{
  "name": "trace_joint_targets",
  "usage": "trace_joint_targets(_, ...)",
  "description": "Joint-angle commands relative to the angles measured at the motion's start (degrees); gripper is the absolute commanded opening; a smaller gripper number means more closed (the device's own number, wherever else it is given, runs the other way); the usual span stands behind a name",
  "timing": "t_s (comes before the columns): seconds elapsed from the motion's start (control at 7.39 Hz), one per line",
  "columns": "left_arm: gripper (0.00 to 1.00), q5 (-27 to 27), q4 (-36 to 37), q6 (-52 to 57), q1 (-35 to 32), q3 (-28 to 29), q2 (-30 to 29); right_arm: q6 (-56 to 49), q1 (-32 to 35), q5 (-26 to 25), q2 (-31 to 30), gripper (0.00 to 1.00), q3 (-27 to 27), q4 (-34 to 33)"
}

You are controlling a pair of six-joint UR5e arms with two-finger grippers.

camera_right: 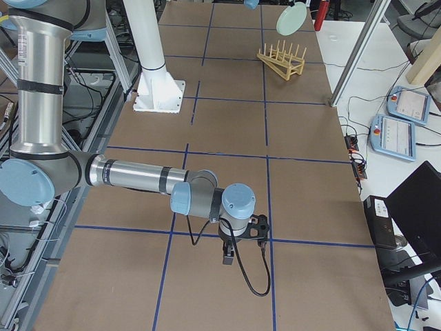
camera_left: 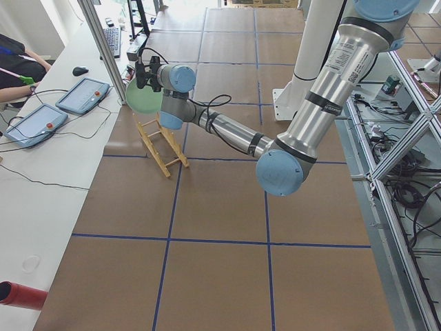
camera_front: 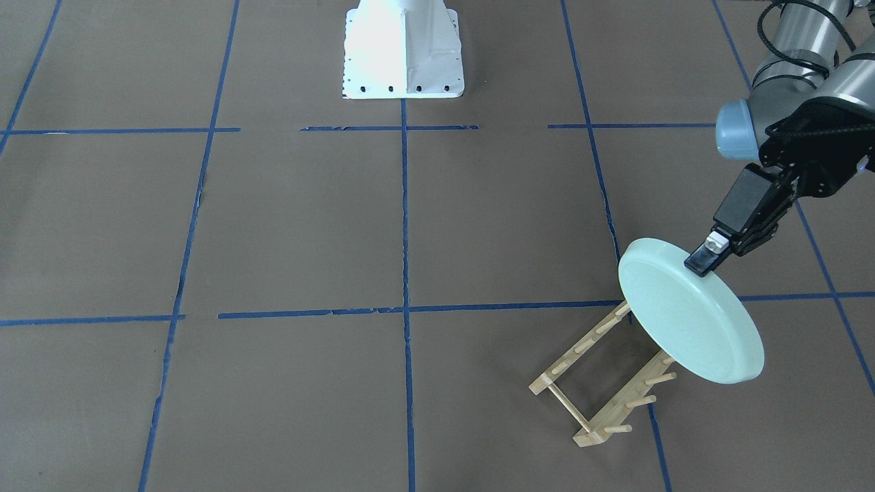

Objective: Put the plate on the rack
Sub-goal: 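Lower the upright plate into the wooden rack slots with the left gripper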

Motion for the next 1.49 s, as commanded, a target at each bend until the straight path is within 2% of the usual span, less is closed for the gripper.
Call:
trace_joint_targets(0.0, 0.0, 5.9, -4.5, -1.2, 3.1, 4.1, -1.6, 0.0, 0.0, 0.0, 0.0, 1.0, 0.0, 0.0)
trace_joint_targets(0.68, 0.0, 8.4, -6.9, -1.2, 3.6, 13.8, -7.3, 0.0, 0.0, 0.0, 0.0, 1.0, 0.0, 0.0)
trace_joint_targets(1.08, 0.0, 8.5, -7.3, -1.2, 4.5, 15.9, -7.9, 0.0, 0.0, 0.0, 0.0, 1.0, 0.0, 0.0)
trace_joint_targets(1.35, 0.0, 10.6, -8.4, -1.2, 6.3, 16.7, -7.8, 0.0, 0.0, 0.0, 0.0, 1.0, 0.0, 0.0)
